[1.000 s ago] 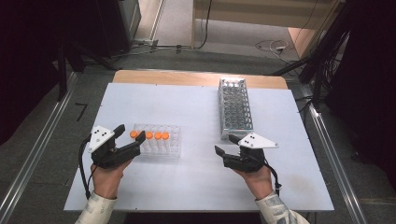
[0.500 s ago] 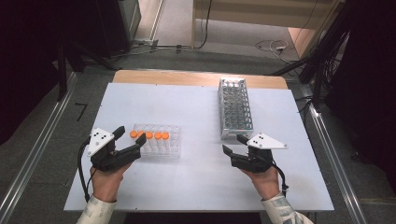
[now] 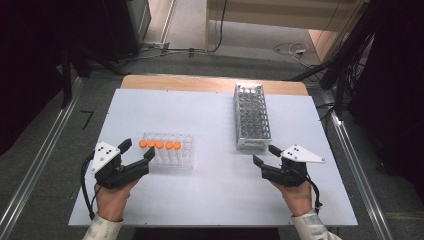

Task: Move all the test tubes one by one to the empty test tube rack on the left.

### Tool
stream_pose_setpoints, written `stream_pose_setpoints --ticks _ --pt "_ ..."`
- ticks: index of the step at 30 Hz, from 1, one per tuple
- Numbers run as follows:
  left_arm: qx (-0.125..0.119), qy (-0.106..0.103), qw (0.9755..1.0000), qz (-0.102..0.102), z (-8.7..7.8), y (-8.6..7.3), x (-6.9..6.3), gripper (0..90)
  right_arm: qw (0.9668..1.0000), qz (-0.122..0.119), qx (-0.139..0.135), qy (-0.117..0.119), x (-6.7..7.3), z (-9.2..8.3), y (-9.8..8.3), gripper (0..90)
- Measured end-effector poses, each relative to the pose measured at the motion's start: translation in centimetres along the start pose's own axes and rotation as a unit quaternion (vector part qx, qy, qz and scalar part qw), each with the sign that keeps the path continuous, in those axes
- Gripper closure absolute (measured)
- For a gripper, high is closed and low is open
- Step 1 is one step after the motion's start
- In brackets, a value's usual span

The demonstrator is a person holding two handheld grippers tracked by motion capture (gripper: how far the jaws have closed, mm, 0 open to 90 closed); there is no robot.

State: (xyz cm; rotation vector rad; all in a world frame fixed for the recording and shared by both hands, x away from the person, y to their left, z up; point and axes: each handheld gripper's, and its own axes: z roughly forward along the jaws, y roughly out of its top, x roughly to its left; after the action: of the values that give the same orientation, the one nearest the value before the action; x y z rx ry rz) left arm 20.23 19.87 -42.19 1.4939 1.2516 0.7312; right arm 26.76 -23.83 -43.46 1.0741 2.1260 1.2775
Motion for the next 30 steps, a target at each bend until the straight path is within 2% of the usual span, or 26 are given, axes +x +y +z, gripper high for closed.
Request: stream_pose_setpoints --ticks 17,22,30 --pt "0.006 0.015 0.9999 -0.004 -1.6 -1.3 1.1 20.8 0.9988 0.024 -0.002 -0.042 -2.9 -2.1 -1.4 31.2" --pt "0.008 0.020 0.9998 -0.001 -1.9 -1.7 1.3 20.8 0.9978 0.027 0.001 -0.061 -3.7 -2.7 -1.9 30.8" --pt "0.013 0.036 0.9993 -0.005 -2.2 -2.4 2.2 20.3 0.9957 0.047 -0.002 -0.079 -5.2 -3.8 -2.9 30.5"
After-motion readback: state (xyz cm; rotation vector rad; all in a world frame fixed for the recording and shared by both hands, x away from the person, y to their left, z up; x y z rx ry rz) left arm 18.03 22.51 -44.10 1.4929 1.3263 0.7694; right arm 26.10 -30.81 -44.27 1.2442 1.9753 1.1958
